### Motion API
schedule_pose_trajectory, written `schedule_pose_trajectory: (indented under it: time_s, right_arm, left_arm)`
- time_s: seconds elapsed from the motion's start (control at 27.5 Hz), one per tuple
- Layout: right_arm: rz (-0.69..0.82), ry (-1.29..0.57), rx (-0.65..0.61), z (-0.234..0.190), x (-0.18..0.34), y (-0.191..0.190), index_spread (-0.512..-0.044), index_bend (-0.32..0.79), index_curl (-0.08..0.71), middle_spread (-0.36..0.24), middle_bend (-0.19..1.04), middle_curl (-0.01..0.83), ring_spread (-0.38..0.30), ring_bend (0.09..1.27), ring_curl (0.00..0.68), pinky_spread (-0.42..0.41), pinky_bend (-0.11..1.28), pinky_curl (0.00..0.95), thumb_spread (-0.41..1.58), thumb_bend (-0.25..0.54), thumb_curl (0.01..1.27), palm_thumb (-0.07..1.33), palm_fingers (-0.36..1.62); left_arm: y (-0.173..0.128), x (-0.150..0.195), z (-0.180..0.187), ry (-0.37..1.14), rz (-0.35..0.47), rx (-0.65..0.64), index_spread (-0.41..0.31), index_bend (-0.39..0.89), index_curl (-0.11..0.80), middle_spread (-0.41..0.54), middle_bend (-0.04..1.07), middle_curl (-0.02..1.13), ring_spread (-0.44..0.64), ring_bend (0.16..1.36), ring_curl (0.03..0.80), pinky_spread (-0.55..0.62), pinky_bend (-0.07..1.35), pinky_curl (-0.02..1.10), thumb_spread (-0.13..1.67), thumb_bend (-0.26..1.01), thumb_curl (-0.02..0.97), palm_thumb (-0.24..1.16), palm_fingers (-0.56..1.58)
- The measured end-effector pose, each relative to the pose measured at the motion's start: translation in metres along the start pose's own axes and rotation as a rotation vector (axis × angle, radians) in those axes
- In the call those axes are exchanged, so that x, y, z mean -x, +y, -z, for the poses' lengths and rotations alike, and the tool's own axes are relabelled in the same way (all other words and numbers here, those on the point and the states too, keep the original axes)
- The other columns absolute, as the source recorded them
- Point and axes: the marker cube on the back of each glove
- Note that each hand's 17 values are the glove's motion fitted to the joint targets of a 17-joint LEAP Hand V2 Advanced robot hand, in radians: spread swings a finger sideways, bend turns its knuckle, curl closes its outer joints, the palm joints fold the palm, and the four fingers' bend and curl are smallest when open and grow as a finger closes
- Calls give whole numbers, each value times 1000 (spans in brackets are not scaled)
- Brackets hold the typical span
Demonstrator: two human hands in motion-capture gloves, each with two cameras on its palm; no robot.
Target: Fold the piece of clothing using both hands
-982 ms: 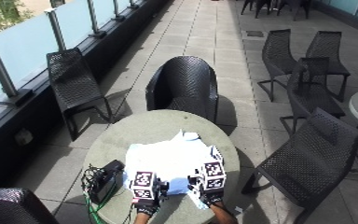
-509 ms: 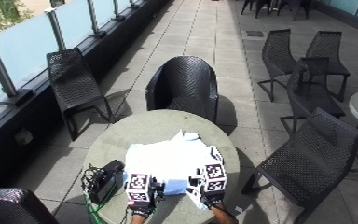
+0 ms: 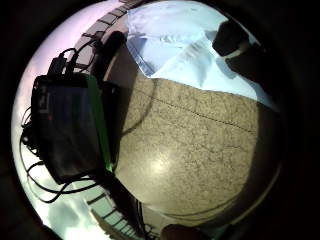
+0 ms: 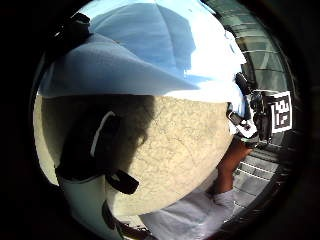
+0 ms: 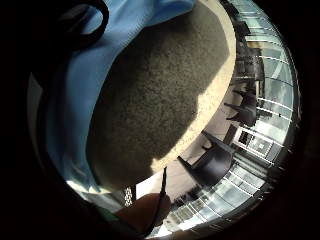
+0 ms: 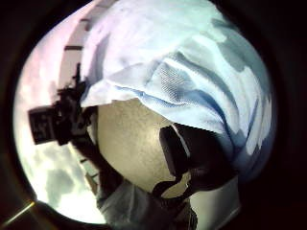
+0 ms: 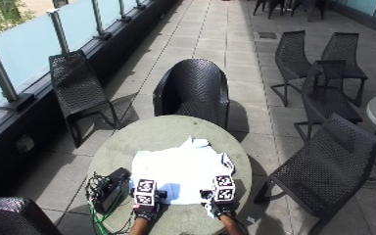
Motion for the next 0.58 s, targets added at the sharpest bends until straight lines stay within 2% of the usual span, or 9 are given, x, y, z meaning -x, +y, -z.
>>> schedule_pose_trajectory:
  time_s: [0.11, 0.15, 0.18, 0.22, 0.29, 0.33, 0.4, 0.44, 0.58]
  right_arm:
    - [21, 2, -65, -20, 0, 3, -343, 169, 202, -35, 231, 293, -2, 380, 229, 115, 487, 314, 1168, 116, 239, 491, 313]
    - [26, 21, -124, -21, -3, 2, -349, 244, 229, -67, 255, 303, -33, 378, 230, 93, 458, 305, 1188, 140, 248, 536, 449]
    - [35, 51, -203, -18, -6, -1, -351, 230, 227, -76, 248, 301, -47, 368, 222, 83, 445, 296, 1194, 142, 250, 548, 458]
    - [47, 91, -294, -12, -12, -3, -346, 341, 274, -116, 280, 317, -95, 420, 247, 33, 441, 300, 1218, 195, 268, 639, 789]
    - [86, 154, -419, 2, -20, -1, -335, 309, 250, -143, 273, 315, -144, 443, 230, -23, 427, 270, 1229, 223, 281, 703, 978]
    - [113, 147, -410, 5, -19, 8, -329, 286, 259, -155, 292, 328, -169, 488, 255, -51, 424, 278, 1231, 235, 287, 734, 1086]
    - [174, 79, -289, 10, -13, 35, -319, 257, 287, -176, 310, 347, -202, 526, 290, -92, 425, 299, 1230, 249, 295, 778, 1174]
    - [206, 48, -219, 17, -11, 50, -314, 226, 296, -189, 328, 359, -218, 569, 317, -126, 444, 317, 1227, 249, 296, 789, 1258]
    - [335, 5, 4, 65, -8, 88, -306, 174, 324, -220, 384, 394, -251, 629, 366, -211, 453, 343, 1205, 242, 299, 828, 1347]
  left_arm:
    - [-8, -3, -19, -95, -15, -100, -111, 206, 300, -68, 195, 297, 35, 563, 286, 245, 284, 309, 1219, 94, 271, 410, 638]
    - [-12, -3, -19, -131, -19, -170, -139, 244, 316, -109, 213, 304, -19, 558, 284, 194, 282, 310, 1231, 125, 283, 470, 762]
    - [-16, -3, -14, -166, -26, -268, -147, 237, 316, -122, 202, 300, -37, 549, 275, 178, 271, 302, 1234, 126, 285, 482, 772]
    - [-20, -4, -6, -194, -37, -381, -180, 276, 337, -155, 210, 314, -98, 554, 285, 115, 306, 321, 1242, 160, 303, 550, 937]
    - [-17, -6, 12, -202, -68, -541, -216, 269, 342, -201, 231, 320, -171, 555, 281, 43, 277, 307, 1244, 173, 313, 592, 1077]
    - [-5, -9, 17, -174, -84, -537, -235, 260, 348, -224, 267, 339, -208, 565, 292, 15, 257, 311, 1243, 177, 318, 610, 1132]
    - [29, -15, 23, -94, -116, -406, -258, 253, 362, -252, 291, 363, -251, 584, 316, -29, 237, 331, 1243, 177, 323, 630, 1158]
    - [46, -17, 27, -60, -133, -332, -273, 255, 368, -273, 358, 394, -274, 608, 334, -44, 187, 325, 1244, 177, 325, 640, 1230]
    - [92, -20, 62, 41, -242, -120, -307, 262, 391, -318, 430, 433, -329, 647, 366, -95, 141, 326, 1244, 173, 331, 672, 1268]
